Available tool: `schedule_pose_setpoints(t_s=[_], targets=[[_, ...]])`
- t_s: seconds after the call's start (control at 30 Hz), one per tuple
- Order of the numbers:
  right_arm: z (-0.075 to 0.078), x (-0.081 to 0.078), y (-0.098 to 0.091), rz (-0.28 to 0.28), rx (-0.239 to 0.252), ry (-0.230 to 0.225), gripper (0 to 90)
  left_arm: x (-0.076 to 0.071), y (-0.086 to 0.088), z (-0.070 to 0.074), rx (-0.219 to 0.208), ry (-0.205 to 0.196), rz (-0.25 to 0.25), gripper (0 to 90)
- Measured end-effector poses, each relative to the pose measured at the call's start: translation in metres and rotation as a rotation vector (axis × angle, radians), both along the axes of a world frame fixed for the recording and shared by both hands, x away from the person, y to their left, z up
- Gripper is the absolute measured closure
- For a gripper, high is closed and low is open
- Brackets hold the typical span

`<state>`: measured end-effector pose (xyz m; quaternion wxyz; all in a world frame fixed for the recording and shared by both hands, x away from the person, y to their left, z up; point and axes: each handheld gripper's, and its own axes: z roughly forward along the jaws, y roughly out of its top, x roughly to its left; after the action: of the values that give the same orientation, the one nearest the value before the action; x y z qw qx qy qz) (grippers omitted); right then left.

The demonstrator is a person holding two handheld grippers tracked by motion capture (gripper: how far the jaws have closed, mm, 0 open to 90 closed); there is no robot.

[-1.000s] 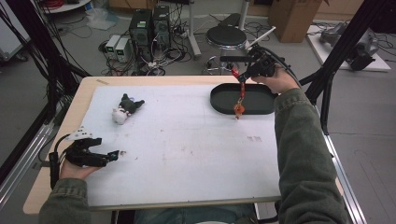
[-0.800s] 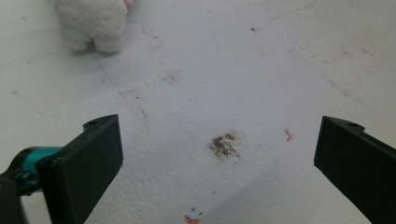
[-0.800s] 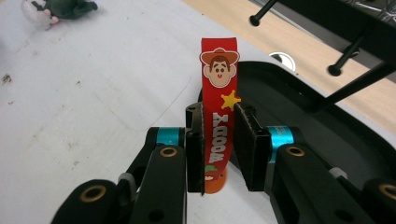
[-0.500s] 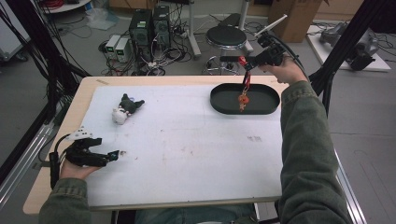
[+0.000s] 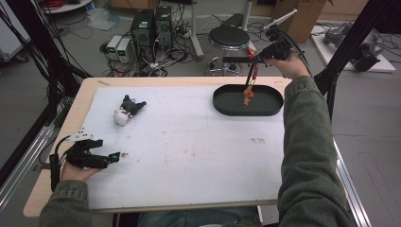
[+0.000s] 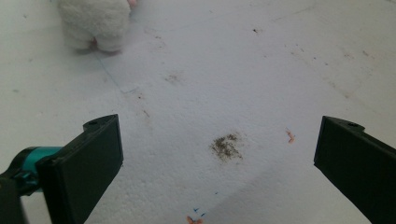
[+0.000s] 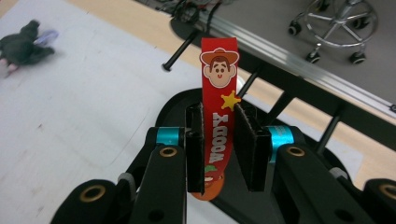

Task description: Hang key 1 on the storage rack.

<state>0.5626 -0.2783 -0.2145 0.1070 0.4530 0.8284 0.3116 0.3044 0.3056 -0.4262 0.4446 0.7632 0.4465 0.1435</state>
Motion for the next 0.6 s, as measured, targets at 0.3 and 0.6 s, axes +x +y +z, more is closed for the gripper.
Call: schedule_pose_setpoints(t_s=[0.3, 0.6], targets=[[-0.002, 0.011, 0.004, -0.037, -0.009, -0.041, 74.6, -0.001, 0.000, 0.000, 0.011, 0.004, -0.002, 1.7], [0.014, 0.024, 0.008, -0.013, -0.029, -0.068, 74.6, -0.003, -0.001, 0.000, 0.027, 0.012, -0.006, 1.7]])
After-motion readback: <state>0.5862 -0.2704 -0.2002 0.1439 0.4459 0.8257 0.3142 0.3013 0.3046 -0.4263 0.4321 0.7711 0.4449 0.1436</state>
